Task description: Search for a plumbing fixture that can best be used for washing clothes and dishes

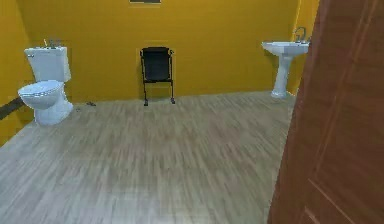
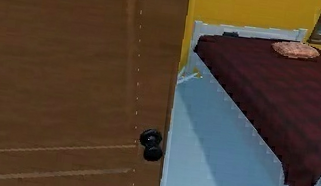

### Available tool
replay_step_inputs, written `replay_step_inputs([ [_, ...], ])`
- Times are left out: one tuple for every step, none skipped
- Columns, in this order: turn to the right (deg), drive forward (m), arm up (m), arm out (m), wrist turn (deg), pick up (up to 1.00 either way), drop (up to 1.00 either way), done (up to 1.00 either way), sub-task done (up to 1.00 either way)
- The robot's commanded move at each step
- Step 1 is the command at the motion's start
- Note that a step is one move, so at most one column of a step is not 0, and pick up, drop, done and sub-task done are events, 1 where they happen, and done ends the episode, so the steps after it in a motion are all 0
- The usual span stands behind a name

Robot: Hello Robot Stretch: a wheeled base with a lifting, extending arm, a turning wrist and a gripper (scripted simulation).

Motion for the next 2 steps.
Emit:
replay_step_inputs([
  [6.0, 0.0, 0.0, 0.0, 0.0, 0.0, 0.0, 0.0, 0.0],
  [0.0, 1.0, 0.0, 0.0, 0.0, 0.0, 0.0, 0.0, 0.0],
])
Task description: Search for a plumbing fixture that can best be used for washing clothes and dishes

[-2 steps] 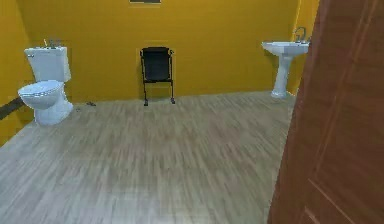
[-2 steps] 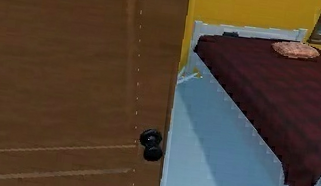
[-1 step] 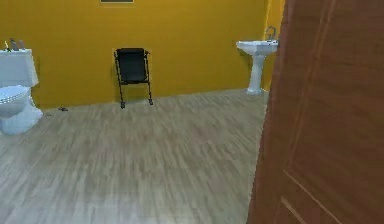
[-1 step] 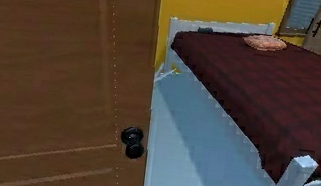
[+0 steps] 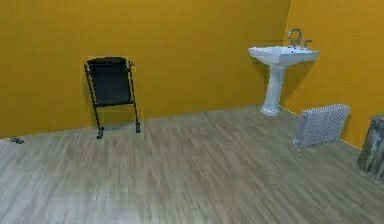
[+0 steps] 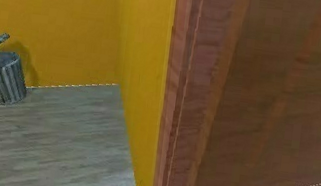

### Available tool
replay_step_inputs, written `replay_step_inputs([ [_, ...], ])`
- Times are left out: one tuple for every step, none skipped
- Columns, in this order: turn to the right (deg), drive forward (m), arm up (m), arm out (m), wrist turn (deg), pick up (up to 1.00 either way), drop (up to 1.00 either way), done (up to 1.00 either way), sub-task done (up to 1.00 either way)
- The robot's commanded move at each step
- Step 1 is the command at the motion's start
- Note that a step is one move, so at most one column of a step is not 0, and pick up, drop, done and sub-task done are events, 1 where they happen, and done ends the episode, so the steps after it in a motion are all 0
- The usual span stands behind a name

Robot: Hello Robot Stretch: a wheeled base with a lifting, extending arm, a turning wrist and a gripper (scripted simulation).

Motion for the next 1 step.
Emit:
replay_step_inputs([
  [0.0, 0.3, 0.0, 0.0, 0.0, 0.0, 0.0, 0.0, 0.0],
])
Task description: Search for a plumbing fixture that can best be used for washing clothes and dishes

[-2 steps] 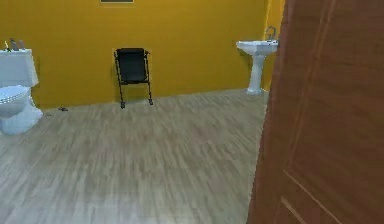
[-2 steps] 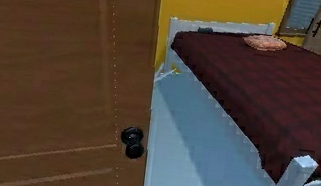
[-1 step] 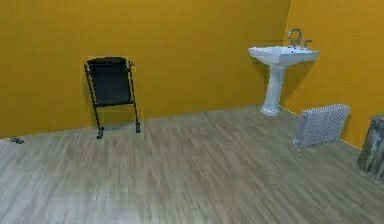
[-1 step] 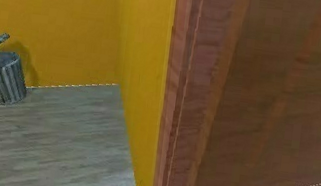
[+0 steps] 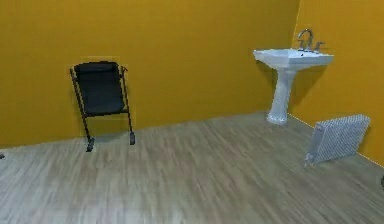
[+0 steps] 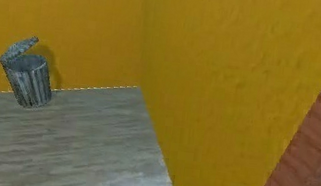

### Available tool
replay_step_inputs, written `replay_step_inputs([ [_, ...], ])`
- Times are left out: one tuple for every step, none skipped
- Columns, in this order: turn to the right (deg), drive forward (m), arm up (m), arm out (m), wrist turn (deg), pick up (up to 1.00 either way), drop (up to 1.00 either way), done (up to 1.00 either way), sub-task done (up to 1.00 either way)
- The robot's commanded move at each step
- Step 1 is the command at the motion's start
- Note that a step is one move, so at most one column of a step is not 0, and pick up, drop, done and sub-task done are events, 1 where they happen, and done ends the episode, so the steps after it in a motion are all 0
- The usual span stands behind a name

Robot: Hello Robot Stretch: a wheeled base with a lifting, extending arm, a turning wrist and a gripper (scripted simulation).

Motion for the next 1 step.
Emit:
replay_step_inputs([
  [15.0, 0.0, 0.0, 0.0, 0.0, 0.0, 0.0, 0.0, 0.0],
])
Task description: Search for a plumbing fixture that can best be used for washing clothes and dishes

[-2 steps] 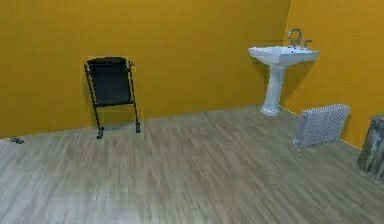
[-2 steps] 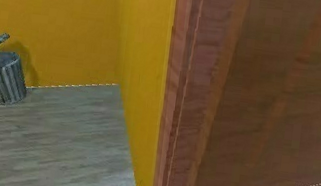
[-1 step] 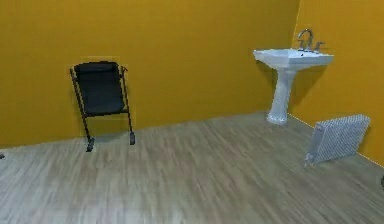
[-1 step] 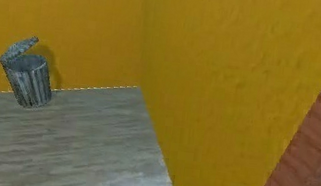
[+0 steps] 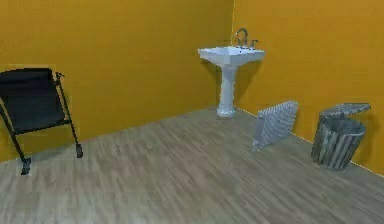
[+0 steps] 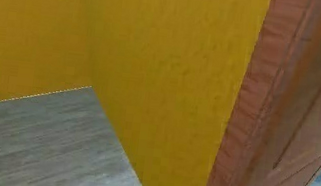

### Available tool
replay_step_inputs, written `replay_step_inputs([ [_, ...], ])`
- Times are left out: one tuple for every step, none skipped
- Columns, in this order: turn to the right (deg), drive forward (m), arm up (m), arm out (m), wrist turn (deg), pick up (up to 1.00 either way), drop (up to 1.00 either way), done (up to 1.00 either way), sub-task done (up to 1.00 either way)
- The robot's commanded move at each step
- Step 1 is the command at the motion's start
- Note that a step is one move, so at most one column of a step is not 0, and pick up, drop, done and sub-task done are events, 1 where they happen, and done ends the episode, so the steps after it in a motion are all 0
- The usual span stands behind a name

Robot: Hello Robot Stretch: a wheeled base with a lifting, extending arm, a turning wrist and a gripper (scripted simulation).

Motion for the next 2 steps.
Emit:
replay_step_inputs([
  [0.0, 1.0, 0.0, 0.0, 0.0, 0.0, 0.0, 0.0, 0.0],
  [3.0, 0.0, 0.0, 0.0, 0.0, 0.0, 0.0, 0.0, 0.0],
])
